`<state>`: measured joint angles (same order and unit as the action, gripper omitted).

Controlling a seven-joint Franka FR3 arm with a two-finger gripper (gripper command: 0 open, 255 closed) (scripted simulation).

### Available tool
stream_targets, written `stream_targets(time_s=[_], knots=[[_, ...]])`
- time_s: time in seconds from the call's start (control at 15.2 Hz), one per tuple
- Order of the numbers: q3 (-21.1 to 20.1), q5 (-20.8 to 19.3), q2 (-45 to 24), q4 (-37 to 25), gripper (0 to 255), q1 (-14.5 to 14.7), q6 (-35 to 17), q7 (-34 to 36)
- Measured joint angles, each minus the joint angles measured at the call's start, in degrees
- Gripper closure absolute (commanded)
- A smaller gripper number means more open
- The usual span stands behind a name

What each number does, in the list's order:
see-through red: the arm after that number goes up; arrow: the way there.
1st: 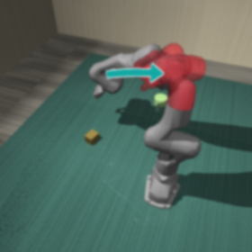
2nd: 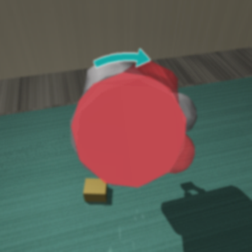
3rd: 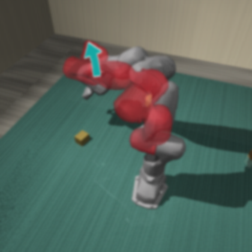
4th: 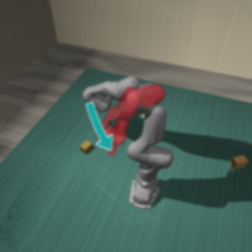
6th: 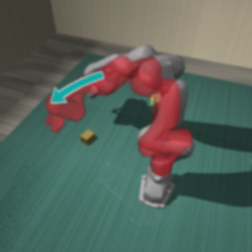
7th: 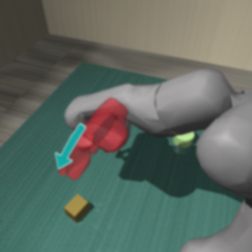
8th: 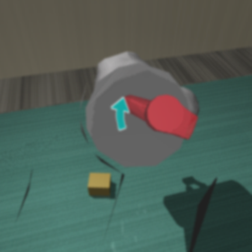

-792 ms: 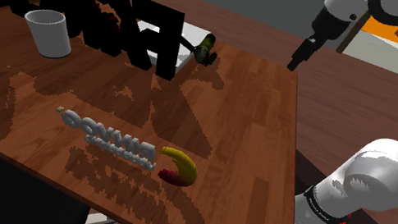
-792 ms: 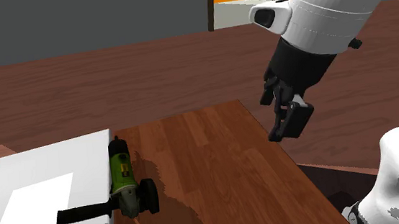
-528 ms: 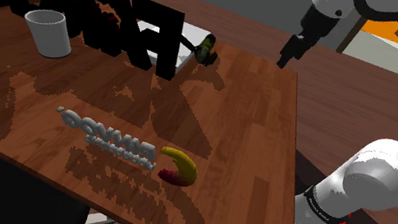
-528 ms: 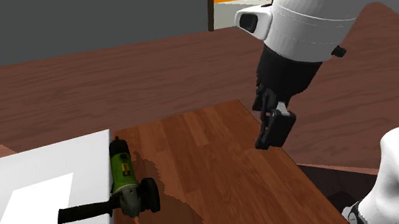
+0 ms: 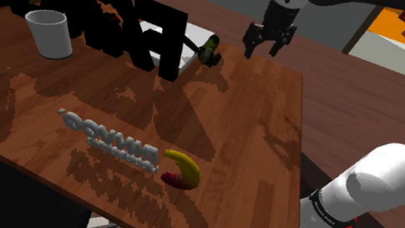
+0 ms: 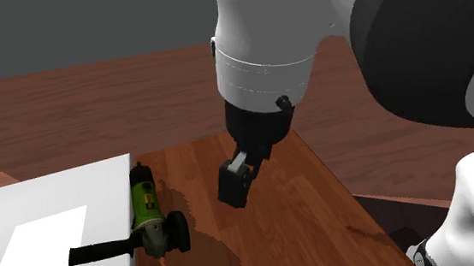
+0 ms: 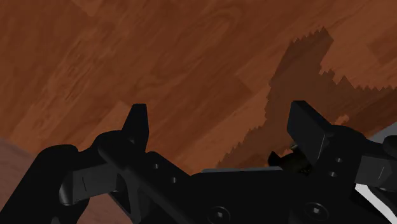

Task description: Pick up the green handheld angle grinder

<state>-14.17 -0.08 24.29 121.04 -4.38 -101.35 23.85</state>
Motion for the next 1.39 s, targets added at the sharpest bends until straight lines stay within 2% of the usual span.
stream_targets(time_s=[0.2, 0.53, 0.99, 1.39], knots=[[-2.6, -0.6, -7.5, -6.4, 0, -1.5, 0.1, 8.8], [-5.5, -3.4, -22.1, -20.9, 0, -2.7, 2.4, 23.4], [-4.9, -7.2, -40.1, -41.9, 0, -1.2, 8.0, 39.2], [-4.6, -7.2, -40.8, -38.0, 0, -1.4, 3.6, 40.6]])
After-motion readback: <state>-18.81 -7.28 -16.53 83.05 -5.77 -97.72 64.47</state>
